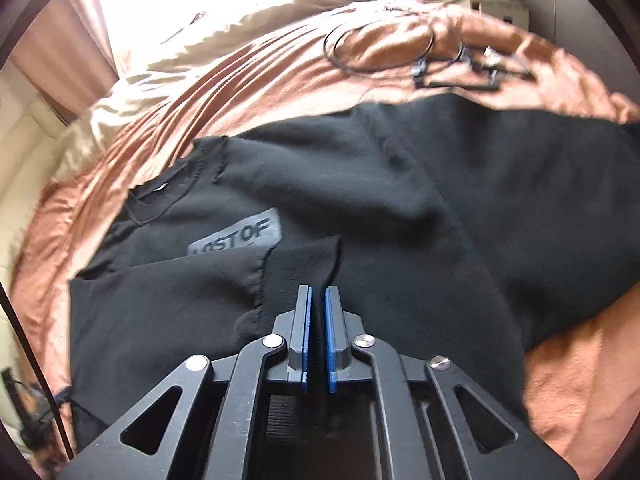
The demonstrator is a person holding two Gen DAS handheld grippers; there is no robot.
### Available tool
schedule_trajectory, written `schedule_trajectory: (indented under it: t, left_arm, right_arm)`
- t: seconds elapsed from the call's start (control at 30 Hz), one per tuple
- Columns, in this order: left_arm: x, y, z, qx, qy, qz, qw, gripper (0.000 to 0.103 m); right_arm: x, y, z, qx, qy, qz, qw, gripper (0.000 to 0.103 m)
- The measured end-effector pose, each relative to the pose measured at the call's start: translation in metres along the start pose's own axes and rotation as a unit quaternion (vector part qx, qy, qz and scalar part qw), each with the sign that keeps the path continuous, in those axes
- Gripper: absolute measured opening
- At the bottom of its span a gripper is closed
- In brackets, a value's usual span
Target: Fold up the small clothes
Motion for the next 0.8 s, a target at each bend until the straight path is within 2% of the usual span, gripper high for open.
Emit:
schedule_trajectory:
  t: [0.03, 0.07, 0.13, 0.2, 0.33, 0.43, 0.47, 0.63, 0.8]
  left_arm:
    - [0.0, 0.002, -0.001, 0.0, -0.001, 0.002, 1.0, 0.026]
    - [0.001, 0.005, 0.0, 0.003, -0.004, 0.005, 1.0, 0.026]
    - [0.003, 0.013, 0.002, 0.002, -0.012, 0.014, 0.9998, 0.026]
    - [0.007, 0.021, 0.006, -0.005, -0.016, 0.028, 0.9995, 0.026]
    - [0.014, 0.029, 0.02, -0.012, -0.034, 0.044, 0.9984, 0.026]
    - [0.018, 0.028, 0.033, -0.027, -0.046, 0.045, 0.9976, 0.026]
    - [0.018, 0.027, 0.036, -0.032, -0.048, 0.044, 0.9974, 0.026]
    - [0.017, 0.014, 0.043, -0.034, -0.051, 0.032, 0.9976, 0.026]
    - [0.005, -0.003, 0.029, -0.019, -0.026, 0.002, 0.9995, 0.026]
  right_arm:
    - [0.001, 0.006, -0.003, 0.011, 0.004, 0.001, 1.0, 0.013]
    - [0.0, 0.012, -0.006, 0.021, 0.007, 0.002, 1.0, 0.031]
    - [-0.001, 0.025, -0.011, 0.028, 0.02, 0.014, 0.999, 0.049]
    - [-0.009, 0.036, -0.019, 0.04, 0.041, 0.018, 0.998, 0.049]
    - [-0.037, 0.035, -0.026, 0.056, 0.072, -0.018, 0.996, 0.047]
    - [-0.06, 0.027, -0.029, 0.06, 0.091, -0.05, 0.993, 0.027]
    - [-0.065, 0.024, -0.029, 0.06, 0.097, -0.057, 0.992, 0.024]
    - [-0.078, 0.002, -0.019, 0.018, 0.126, -0.072, 0.989, 0.019]
    - [-0.079, 0.009, -0.022, -0.017, 0.139, -0.064, 0.988, 0.017]
Point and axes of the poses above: each gripper's, at about its wrist camera, not at the fingertips, and y roughly against the way its jaws point, z to its right, x to its top, the point moved 10 cm from there along -y, roughly the way its jaws point, and after that the axes turned 10 degrees about -y, right-handed, at the moved point
